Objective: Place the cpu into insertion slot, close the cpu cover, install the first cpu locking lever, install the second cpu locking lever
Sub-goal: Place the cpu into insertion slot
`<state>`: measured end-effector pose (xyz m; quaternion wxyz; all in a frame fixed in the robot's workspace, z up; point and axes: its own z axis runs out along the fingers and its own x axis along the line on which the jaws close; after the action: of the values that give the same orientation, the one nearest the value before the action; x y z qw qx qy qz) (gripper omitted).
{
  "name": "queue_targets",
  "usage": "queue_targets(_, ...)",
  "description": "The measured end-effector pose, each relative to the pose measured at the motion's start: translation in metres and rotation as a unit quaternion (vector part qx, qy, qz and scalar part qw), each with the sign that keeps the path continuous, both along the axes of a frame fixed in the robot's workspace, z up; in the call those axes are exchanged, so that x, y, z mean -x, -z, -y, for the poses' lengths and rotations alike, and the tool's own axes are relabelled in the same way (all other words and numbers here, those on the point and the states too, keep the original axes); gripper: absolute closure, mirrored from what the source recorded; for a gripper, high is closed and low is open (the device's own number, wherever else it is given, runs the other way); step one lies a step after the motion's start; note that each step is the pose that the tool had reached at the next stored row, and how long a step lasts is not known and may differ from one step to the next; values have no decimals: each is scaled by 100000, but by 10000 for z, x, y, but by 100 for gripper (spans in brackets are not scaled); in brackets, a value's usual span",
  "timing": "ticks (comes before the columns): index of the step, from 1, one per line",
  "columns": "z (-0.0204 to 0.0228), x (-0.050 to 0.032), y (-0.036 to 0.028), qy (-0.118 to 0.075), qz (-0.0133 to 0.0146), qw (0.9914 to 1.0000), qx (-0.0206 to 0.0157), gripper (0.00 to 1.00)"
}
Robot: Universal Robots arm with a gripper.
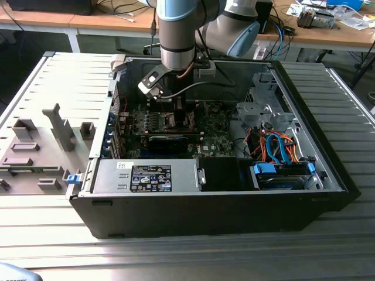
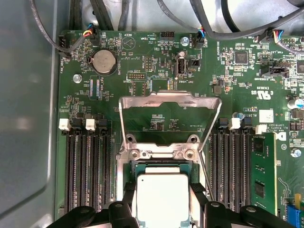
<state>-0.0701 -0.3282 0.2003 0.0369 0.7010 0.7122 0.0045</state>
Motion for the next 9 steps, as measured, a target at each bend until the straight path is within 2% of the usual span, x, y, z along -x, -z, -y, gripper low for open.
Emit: queue_targets(9,0,-5,16,3,9,100000,-10,47)
